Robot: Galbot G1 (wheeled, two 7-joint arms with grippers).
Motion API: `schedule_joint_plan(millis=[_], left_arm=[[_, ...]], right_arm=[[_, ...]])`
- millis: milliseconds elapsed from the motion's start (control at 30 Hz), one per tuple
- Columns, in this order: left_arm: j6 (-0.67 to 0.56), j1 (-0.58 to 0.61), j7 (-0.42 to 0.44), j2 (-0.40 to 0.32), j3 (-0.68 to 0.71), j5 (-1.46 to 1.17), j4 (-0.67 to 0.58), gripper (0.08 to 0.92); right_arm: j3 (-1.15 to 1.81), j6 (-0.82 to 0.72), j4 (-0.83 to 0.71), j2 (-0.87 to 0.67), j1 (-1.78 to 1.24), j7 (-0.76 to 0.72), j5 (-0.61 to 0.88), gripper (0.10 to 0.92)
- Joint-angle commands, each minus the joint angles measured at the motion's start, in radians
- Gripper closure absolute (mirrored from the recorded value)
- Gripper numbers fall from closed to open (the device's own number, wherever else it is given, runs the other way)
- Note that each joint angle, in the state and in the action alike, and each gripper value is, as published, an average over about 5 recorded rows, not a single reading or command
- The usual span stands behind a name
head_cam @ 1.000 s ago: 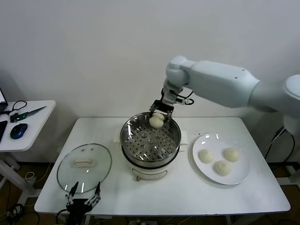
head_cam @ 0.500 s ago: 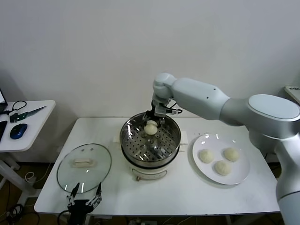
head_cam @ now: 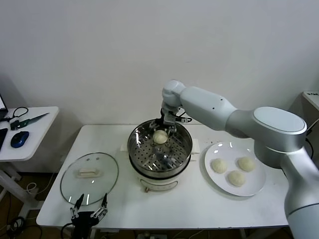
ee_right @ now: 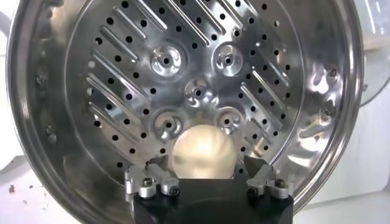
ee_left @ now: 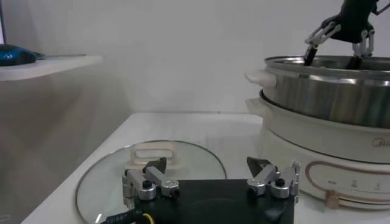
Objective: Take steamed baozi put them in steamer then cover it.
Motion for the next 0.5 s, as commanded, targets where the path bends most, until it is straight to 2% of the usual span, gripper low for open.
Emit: schedule_joint_plan(millis=[33, 100, 200, 333, 500], left_arm=[[0.002, 0.0, 0.001, 0.0, 0.001, -0.001, -0.002, 0.177], [0.003, 0.0, 0.001, 0.0, 0.002, 0.0, -0.003, 0.177], [0.004, -0.002, 0.001, -0.001, 0.004, 0.001, -0.004, 0.177], [0.004, -0.008, 0.003, 0.003, 0.004, -0.003, -0.003, 0.177], [0.005, -0.023, 0.003, 0.002, 0.003, -0.015, 0.001, 0.177]], right_arm=[[-0.198, -0.113, 0.072, -0.085, 0.244, -0.088, 0.502, 0.203], [-0.335, -0.221, 0.089, -0.127, 0.345, -0.117, 0.717, 0.202], [-0.488, -0.434, 0.134, -0.236, 0.457, -0.155, 0.921, 0.203], [-0.635, -0.637, 0.249, -0.402, 0.553, -0.14, 1.017, 0.203], [-0.787, -0.794, 0.434, -0.55, 0.597, -0.065, 1.027, 0.203]])
